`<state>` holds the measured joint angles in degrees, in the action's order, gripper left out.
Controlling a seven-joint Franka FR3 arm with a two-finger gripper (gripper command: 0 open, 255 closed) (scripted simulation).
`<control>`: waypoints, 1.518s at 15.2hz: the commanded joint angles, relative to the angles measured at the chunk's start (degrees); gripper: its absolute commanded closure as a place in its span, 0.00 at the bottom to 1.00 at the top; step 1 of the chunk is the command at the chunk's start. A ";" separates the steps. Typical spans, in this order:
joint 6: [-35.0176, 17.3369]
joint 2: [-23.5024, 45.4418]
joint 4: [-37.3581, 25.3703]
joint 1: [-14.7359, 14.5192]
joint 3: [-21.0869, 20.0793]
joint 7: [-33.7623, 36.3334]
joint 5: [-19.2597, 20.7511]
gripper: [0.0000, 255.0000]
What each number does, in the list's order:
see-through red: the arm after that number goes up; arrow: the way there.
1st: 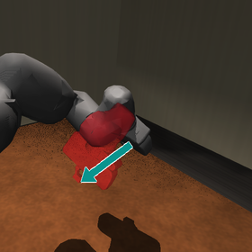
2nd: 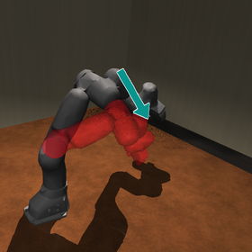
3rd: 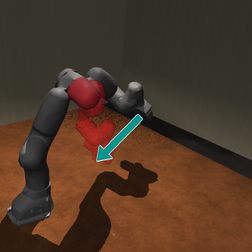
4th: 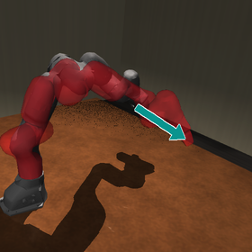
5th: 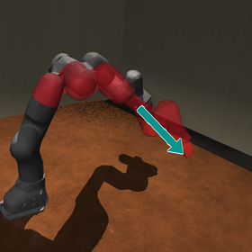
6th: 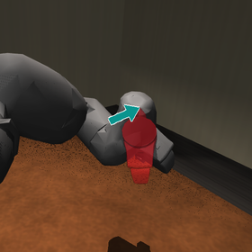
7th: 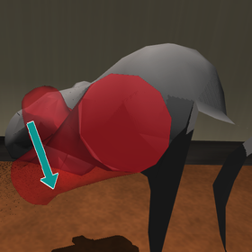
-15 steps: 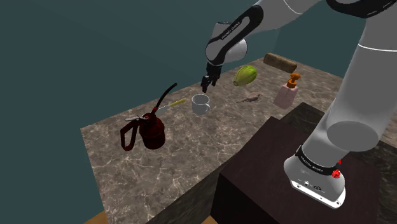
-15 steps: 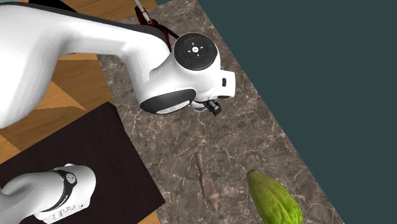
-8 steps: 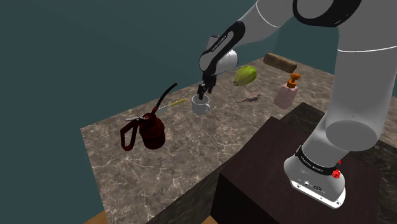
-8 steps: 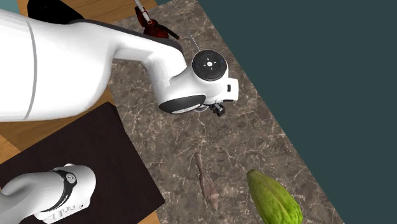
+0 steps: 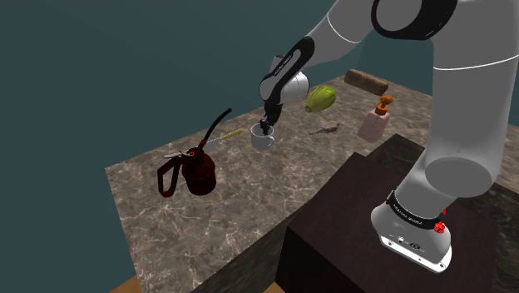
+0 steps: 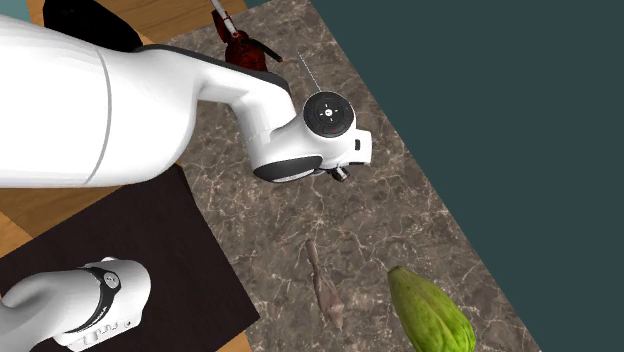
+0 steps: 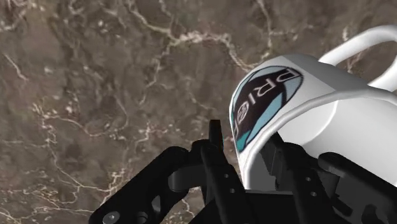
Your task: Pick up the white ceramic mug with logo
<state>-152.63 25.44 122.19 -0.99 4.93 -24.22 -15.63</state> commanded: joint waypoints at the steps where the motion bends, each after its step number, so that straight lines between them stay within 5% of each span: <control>1: -0.05 0.04 -0.01 0.01 -0.01 -0.02 -0.02 1.00; 8: -0.09 0.11 -0.04 -0.02 -0.03 0.01 -0.03 1.00; 23: 9.04 -9.06 -0.14 -1.46 2.15 3.36 3.64 1.00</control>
<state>-144.20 16.85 122.17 -2.48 6.96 -20.92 -12.17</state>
